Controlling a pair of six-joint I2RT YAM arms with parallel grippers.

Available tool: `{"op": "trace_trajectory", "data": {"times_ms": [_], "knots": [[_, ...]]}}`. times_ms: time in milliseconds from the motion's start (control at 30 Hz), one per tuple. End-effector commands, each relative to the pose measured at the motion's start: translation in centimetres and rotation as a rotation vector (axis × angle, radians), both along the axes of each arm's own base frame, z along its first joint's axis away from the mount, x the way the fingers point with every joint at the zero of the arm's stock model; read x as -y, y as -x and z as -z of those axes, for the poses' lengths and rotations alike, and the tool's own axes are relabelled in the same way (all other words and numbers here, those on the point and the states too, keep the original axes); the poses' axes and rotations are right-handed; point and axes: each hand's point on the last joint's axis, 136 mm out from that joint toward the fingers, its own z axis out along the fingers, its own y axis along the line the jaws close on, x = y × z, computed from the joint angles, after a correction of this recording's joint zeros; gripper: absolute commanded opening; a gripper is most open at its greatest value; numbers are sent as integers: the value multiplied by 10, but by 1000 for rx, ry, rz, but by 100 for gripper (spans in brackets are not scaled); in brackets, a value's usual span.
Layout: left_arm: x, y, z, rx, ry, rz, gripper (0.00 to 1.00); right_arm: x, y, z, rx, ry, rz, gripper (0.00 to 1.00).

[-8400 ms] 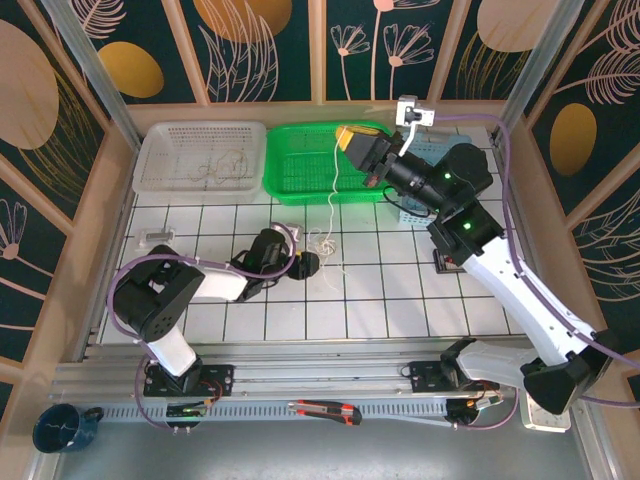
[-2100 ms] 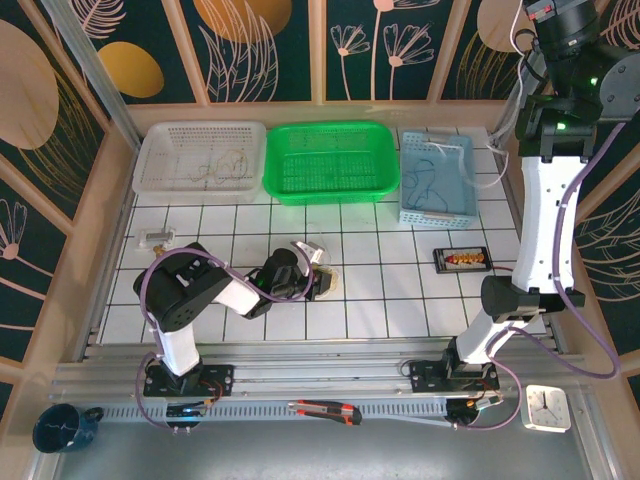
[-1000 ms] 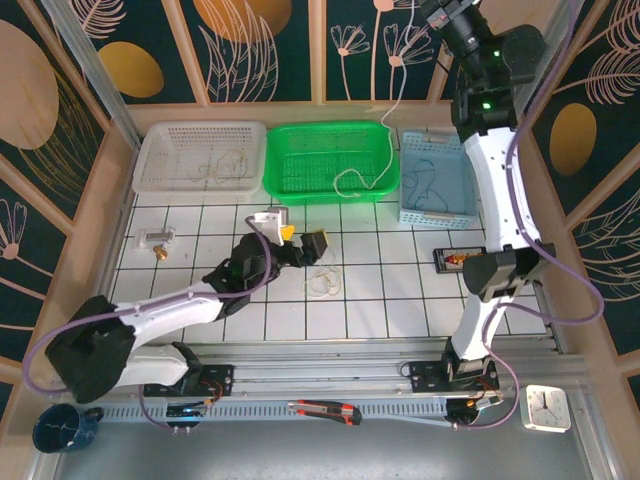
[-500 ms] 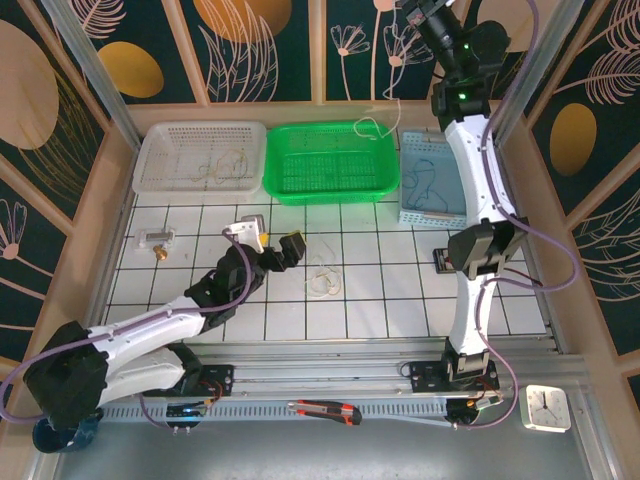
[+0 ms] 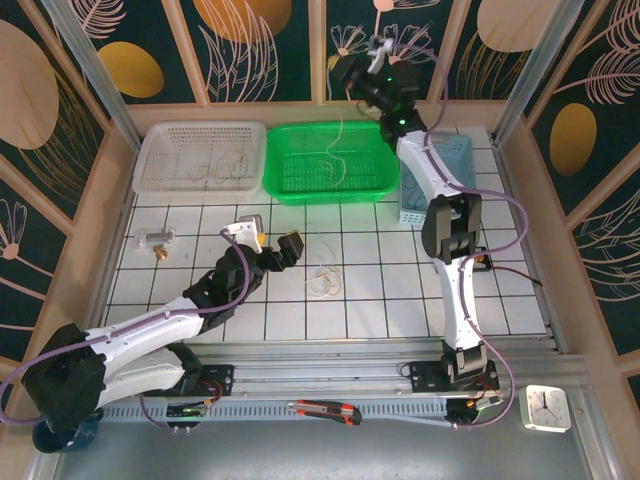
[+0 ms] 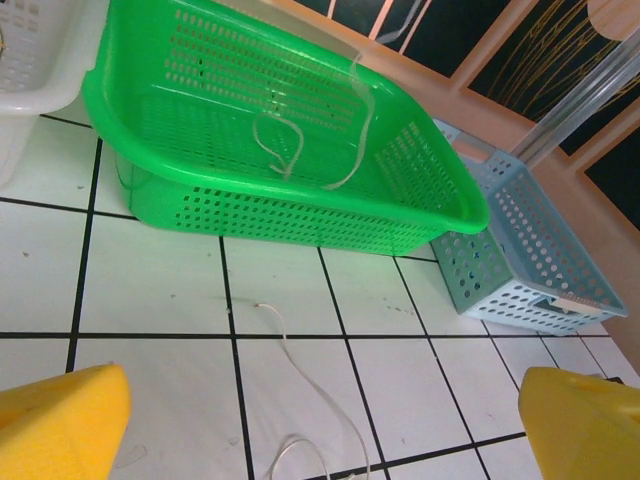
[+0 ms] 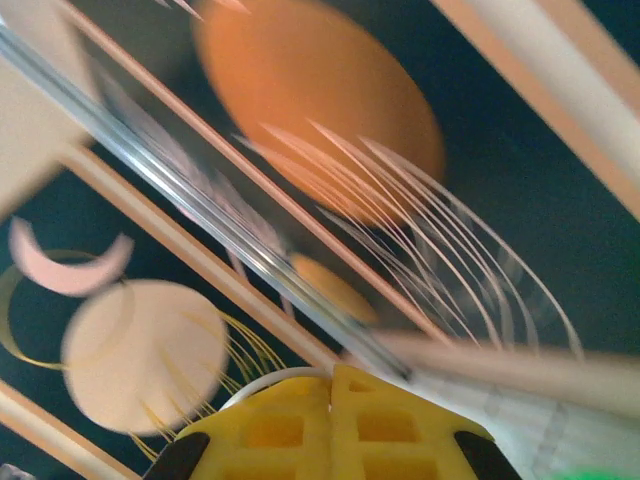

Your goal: Untangle the cables

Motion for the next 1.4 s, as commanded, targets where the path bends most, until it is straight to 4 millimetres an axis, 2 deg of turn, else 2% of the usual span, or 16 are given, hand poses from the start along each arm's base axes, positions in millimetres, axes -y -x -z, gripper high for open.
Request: {"op": "trace_trajectory", "data": {"times_ms": [0,167,267,367,400,467,500,533,600,700,867,1033,1200,1367], "knots": [[-2,-1,-8,6,37,-6,99,-11,0,50,-27,182,2,0],[0,-1,-8,0,58,8,99,-1,-4,109,-119,348,63,0],[1,-2,-9,0,68,10,99,3,0,132,-151,418,77,0],[2,-4,-10,0,72,16,99,6,4,144,-161,491,92,2],[3,-4,-10,1,71,19,99,8,5,144,-157,505,96,11],[5,-4,-11,3,74,29,99,14,8,132,-143,525,122,39],[7,-4,-12,3,75,34,99,16,9,125,-132,529,133,48],[7,-5,-13,4,77,36,99,19,12,112,-116,523,149,55],[9,-5,-14,3,80,42,99,23,19,92,-86,512,167,61],[12,-7,-15,-1,95,55,99,28,30,66,-55,495,188,64],[14,-10,-17,-17,121,75,99,34,61,40,-31,448,193,65],[13,-11,-16,-32,123,83,99,35,102,31,-21,403,179,65],[12,-16,-8,-62,105,89,99,33,150,48,-43,410,147,65],[10,-24,7,-116,68,72,99,29,195,95,-93,485,118,65]]}}
